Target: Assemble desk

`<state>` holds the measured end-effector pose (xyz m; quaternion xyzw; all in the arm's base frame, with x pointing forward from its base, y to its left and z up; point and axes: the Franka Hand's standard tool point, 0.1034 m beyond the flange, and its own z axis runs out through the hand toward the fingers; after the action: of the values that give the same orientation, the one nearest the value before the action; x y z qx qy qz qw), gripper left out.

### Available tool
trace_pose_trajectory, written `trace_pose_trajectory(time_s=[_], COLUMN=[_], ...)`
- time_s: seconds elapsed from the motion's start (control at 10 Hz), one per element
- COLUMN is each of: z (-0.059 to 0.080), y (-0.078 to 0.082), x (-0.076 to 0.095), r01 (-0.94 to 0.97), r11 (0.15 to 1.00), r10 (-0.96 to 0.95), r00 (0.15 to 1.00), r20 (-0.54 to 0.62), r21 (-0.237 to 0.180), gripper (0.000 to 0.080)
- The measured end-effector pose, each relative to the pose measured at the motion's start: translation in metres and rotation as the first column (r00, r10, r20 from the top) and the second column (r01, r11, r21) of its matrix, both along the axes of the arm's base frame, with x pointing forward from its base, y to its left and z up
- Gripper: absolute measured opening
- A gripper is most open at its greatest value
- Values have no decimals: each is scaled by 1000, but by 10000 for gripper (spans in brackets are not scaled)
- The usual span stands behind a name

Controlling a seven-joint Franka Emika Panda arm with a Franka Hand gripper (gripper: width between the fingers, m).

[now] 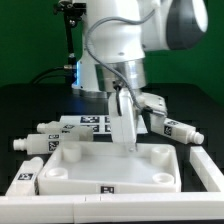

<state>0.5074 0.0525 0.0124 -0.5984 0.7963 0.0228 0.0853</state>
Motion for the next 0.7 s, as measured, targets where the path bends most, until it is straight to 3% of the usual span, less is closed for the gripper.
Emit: trace_pose_trajectory(time_s=[0.2,0.6,0.7], z=[0,0,0], y=[18,17,16], x=[-3,-2,1], r01=[48,12,-69], r11=[999,1000,998], r10=[-47,-12,69], r00=[998,1000,997], r20=[-38,-28,-21], r21=[24,18,-2], gripper=[57,57,57])
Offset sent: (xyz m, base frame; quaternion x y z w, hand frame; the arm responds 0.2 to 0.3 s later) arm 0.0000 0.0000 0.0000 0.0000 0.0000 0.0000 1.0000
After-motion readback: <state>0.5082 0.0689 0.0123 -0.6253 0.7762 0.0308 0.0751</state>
